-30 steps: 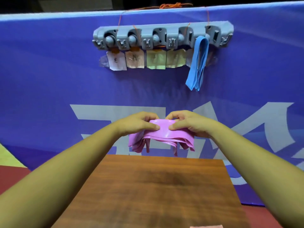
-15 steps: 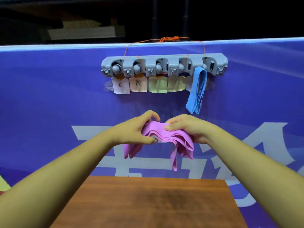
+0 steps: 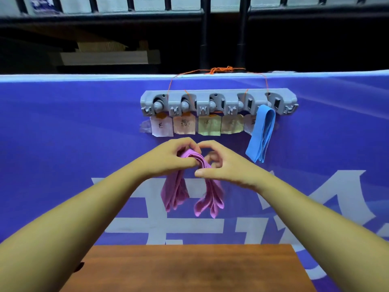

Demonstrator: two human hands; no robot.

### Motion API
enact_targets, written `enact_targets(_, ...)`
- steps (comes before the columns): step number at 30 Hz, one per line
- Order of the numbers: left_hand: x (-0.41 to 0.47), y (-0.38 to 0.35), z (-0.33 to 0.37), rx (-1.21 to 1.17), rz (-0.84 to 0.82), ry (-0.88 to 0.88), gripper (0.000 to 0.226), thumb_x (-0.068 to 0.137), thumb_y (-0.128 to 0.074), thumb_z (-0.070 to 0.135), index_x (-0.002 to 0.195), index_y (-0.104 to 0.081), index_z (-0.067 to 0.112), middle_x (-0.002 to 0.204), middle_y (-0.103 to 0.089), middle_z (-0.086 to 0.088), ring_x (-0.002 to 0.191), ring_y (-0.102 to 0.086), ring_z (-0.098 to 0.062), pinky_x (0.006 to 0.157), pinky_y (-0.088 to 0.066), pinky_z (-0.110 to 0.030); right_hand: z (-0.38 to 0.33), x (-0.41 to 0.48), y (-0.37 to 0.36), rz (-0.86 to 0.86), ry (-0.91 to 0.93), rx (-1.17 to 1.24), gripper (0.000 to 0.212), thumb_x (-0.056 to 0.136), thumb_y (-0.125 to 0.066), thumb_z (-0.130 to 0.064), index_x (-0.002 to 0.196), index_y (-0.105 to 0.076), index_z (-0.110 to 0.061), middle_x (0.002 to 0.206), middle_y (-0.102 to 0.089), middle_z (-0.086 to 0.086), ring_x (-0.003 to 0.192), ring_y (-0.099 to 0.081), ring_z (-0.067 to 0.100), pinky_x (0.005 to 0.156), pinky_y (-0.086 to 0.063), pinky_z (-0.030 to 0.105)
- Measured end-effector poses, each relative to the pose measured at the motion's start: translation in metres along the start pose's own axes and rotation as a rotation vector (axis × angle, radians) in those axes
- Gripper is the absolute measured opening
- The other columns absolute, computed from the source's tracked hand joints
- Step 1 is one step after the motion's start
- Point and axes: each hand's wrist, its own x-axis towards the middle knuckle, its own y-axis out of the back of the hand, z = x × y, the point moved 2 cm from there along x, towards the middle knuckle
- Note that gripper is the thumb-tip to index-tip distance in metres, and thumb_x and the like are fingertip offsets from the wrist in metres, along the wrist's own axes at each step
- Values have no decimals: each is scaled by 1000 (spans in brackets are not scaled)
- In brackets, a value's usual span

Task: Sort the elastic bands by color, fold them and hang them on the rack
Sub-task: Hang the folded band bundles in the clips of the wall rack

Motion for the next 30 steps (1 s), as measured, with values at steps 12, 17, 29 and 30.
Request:
enact_targets(12,-22,41,-32,6,49,8,41,74,-70,26,102,-41,26,84,-54,1,66,-46,-13,63,-44,-34,-21,35,-25,342,117,-98,19,79,-57,-13,90,-61,-28,76,-68,-6,68,-56,17,70,-49,34)
enact_targets(17,-23,82,-39,-101,227,-54,29,75,-66,24,101,-53,24,88,-63,0,74,-55,-15,69,-46,-36,-44,71,-35,490,162,-89,17,80,-58,-15,89,-64,-28,77,-68,-7,64,-54,9,63,-45,27)
enact_targets(29,-2,150,-60,-160,436,-104,15,90,-66,19,103,-63,15,97,-72,-6,86,-67,-13,81,-51,-26,-84,148,-57,753,131,-241,18,82,-55,-28,96,-65,-32,77,-69,-11,79,-65,14,74,-55,40)
enact_targets(30,1,150,-64,-154,423,-101,15,89,-67,21,103,-63,17,98,-72,-5,90,-69,-17,84,-53,-30,-81,150,-59,763,127,-271,19,83,-54,-26,97,-65,-31,76,-69,-10,78,-65,16,74,-55,41)
